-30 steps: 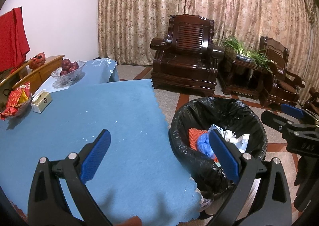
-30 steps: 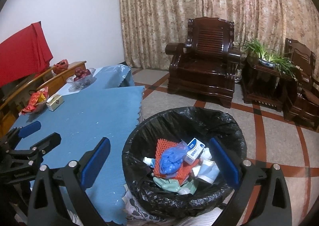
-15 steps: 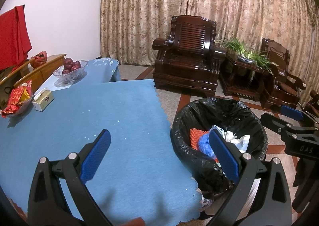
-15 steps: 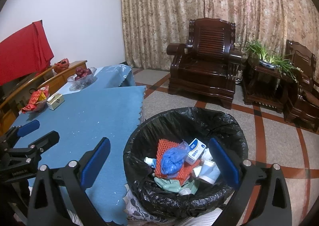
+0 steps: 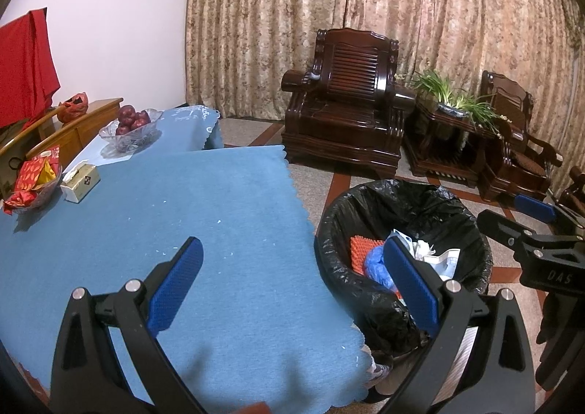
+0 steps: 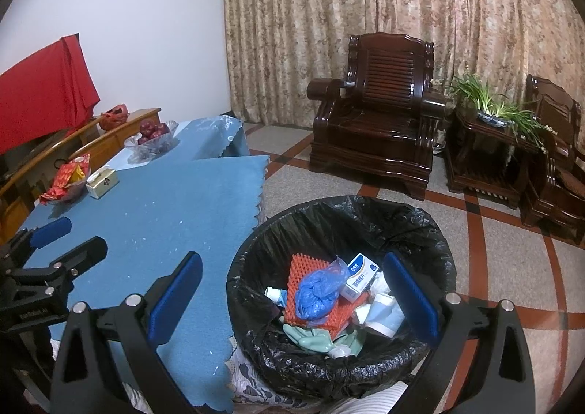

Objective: Collect trash

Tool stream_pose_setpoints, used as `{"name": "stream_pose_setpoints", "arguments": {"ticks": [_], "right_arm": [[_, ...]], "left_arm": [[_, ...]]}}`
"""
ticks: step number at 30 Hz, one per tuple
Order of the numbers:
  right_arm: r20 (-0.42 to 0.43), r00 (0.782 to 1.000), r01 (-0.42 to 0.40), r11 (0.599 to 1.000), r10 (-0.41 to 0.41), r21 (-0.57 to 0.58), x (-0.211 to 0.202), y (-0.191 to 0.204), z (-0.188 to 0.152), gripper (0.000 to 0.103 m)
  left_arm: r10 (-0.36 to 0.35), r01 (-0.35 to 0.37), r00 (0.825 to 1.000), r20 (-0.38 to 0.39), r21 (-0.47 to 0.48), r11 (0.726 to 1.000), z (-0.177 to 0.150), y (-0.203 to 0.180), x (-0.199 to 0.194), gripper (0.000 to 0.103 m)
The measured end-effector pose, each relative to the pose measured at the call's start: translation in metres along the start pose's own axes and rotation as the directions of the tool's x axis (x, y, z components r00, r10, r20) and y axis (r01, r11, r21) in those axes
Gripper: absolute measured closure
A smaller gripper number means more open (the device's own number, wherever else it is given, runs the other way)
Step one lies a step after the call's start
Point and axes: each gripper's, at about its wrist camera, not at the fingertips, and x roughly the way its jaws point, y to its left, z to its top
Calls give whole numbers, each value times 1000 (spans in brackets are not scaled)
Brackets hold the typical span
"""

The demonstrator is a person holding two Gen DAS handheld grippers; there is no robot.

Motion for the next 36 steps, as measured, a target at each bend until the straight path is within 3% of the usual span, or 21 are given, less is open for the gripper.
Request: {"name": "stream_pose_setpoints", "arguments": {"ticks": [36], "right_arm": [[-3, 1000, -3, 1000, 3, -6, 2, 3, 1, 6]], "left_arm": [[2, -2, 1000, 1, -3, 1000, 2, 2, 2, 7]]}}
